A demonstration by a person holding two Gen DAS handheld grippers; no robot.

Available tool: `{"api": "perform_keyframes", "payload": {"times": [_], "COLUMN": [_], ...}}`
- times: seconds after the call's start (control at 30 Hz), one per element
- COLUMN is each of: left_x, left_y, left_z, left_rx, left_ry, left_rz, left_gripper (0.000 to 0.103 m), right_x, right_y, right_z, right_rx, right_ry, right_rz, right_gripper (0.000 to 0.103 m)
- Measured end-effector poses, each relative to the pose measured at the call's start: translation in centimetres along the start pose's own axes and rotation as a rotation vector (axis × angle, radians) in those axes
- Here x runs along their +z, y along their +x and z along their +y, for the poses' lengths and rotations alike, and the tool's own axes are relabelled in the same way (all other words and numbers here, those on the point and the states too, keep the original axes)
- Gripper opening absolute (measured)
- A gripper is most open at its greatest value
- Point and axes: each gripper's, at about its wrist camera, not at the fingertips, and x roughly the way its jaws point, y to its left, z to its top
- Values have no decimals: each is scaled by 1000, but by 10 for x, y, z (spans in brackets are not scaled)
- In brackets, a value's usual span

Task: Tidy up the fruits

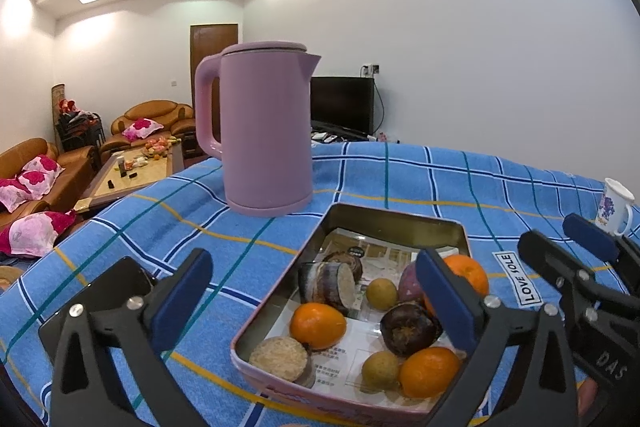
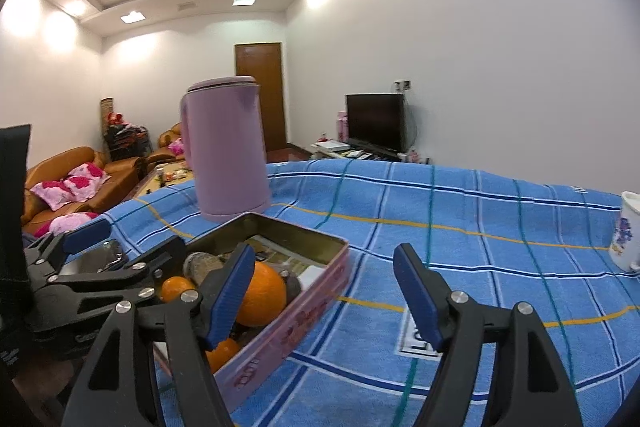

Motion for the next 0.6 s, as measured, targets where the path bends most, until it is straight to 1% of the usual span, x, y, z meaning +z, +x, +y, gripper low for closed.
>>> {"api": "perform_keyframes", "payload": {"times": [0.23, 0.6], "left_x": [-1, -1], "left_y": [-5, -3], "left_z": [-3, -5], "left_rx": [10, 14], "left_ry": [16, 19], "left_rz": [-27, -12], "left_gripper": [103, 103], "right_x": [1, -1], "right_y": [3, 0], "right_z": [-11, -4], "right_rx": [-17, -16], "right_ry": [37, 0], "right_rz": [12, 1], "right_gripper": [73, 73]}}
